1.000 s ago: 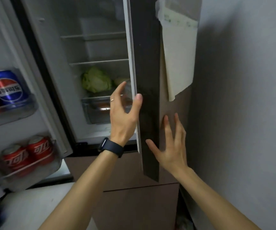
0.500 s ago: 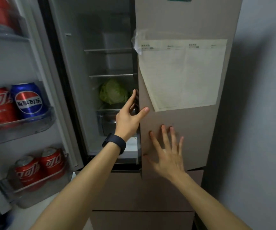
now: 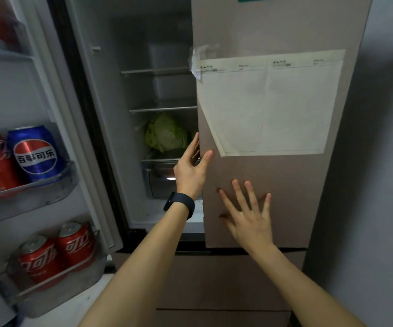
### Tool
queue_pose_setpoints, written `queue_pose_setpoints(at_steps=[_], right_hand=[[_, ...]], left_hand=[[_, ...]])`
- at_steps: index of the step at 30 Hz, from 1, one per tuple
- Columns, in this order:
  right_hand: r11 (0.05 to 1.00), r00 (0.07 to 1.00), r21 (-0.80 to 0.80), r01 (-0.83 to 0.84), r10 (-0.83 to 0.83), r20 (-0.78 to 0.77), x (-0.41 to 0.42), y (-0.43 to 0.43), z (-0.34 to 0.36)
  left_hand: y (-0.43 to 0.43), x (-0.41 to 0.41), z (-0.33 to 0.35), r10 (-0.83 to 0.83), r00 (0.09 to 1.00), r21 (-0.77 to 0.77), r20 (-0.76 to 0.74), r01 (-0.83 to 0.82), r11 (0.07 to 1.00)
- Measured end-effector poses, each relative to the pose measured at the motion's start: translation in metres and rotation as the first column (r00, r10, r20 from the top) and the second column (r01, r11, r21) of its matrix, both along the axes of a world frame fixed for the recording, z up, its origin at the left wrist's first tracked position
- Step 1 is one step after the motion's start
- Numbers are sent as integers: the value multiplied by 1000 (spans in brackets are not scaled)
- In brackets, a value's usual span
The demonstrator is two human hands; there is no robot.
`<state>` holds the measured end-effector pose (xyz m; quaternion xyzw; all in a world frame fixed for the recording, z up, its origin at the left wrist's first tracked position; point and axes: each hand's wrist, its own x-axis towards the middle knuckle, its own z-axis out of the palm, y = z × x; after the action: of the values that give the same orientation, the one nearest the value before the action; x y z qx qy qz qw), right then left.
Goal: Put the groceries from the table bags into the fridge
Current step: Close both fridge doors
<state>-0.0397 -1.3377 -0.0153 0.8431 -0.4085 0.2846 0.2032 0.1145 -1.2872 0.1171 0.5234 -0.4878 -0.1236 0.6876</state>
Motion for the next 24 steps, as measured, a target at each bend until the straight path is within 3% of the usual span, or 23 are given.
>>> queue_pose_setpoints(at_steps=[7, 10, 14, 19, 24], right_hand=[[976, 999, 213, -38, 40, -4, -13, 28, 20], [906, 980, 373, -199, 175, 98, -18, 59, 27], [793, 893, 415, -446, 364, 265, -9, 116, 24], [632, 771, 441, -637, 505, 389, 28, 189, 29], [486, 632, 404, -775, 602, 487, 100, 249, 45]], left_hand=[[34, -3, -7, 54, 978, 206, 201, -96, 974], [87, 2, -38, 67, 969, 336, 239, -148, 930], [174, 17, -77, 118, 968, 432, 220, -205, 878], [287, 54, -89, 304, 919, 399, 250, -384, 833], [369, 125, -66, 586, 779, 230, 221, -626, 745]])
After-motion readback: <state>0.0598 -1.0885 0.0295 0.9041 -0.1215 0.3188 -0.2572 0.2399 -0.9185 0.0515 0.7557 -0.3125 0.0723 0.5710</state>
